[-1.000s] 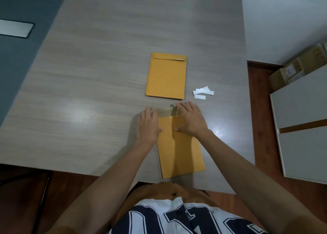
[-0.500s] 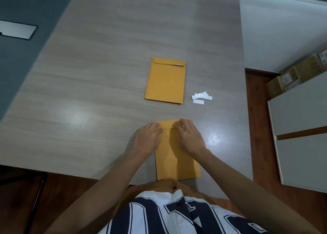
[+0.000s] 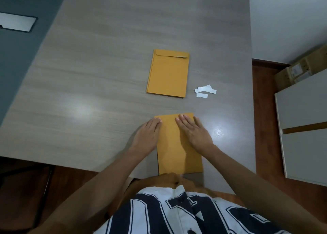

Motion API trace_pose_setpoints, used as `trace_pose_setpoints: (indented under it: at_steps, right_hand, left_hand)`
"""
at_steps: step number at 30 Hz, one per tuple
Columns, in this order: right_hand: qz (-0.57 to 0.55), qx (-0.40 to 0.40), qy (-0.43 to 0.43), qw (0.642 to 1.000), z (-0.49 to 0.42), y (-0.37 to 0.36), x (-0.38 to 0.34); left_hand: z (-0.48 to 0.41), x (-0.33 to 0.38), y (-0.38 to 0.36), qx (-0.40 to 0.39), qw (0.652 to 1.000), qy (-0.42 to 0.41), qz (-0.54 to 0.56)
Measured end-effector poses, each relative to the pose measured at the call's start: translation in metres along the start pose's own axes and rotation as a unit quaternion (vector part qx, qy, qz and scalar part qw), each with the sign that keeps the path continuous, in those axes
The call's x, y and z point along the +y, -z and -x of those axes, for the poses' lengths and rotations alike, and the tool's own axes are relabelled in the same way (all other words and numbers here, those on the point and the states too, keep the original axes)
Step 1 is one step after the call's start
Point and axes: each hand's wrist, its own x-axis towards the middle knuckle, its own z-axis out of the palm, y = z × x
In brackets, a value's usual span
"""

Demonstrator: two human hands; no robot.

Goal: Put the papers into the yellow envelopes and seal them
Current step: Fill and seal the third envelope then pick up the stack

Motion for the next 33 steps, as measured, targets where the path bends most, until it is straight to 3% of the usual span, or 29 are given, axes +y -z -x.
trace_pose_setpoints:
  at_steps: [8,13,16,20,33]
  right_hand:
    - [-0.053,0.009,-0.067,0.996,0.016,-0.007,0.015]
    - [-0.053,-0.005,-0.059,0.997,0.013,-0.002,0.015]
    - [-0.05,-0.006,-0.059,0.997,0.014,0.0,0.015]
    - [-0.026,-0.011,-0.062,0.998,0.015,0.0,0.014]
    - [0.004,-0.011,-0.119,0.993,0.025,-0.006,0.02]
  left_hand:
    - [-0.003,-0.003,0.006,-0.033,0.999,0.009,0.024]
    - [-0.019,0.018,0.021,-0.027,0.995,0.086,0.044]
    - [-0.028,0.04,0.022,-0.01,0.998,0.046,0.047]
    - [-0.026,0.065,0.006,-0.073,0.997,-0.008,0.028]
    - [-0.003,0.023,-0.001,-0.089,0.995,0.051,-0.021]
